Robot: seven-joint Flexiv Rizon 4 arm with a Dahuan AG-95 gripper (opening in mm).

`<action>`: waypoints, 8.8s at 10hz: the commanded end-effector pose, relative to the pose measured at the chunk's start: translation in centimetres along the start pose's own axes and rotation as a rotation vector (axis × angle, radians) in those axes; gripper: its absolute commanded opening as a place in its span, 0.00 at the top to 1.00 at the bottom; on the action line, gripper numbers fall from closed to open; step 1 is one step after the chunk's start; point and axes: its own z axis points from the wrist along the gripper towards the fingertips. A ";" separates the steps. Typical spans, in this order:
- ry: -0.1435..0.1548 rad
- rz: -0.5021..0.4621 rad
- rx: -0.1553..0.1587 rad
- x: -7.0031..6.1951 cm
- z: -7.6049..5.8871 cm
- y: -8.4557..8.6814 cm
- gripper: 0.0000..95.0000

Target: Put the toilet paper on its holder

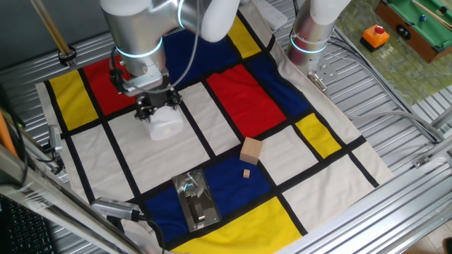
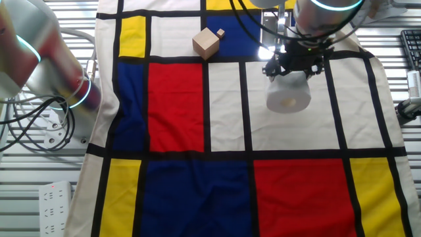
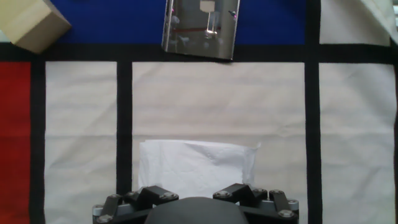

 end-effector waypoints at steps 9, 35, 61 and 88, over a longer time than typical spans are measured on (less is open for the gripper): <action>-0.023 0.046 0.024 -2.6 1.5 0.4 1.00; -0.119 -0.135 -0.005 -3.0 1.8 0.5 1.00; -0.109 0.015 0.020 -11.9 3.1 0.0 1.00; -0.090 0.021 0.063 -11.4 4.0 0.0 1.00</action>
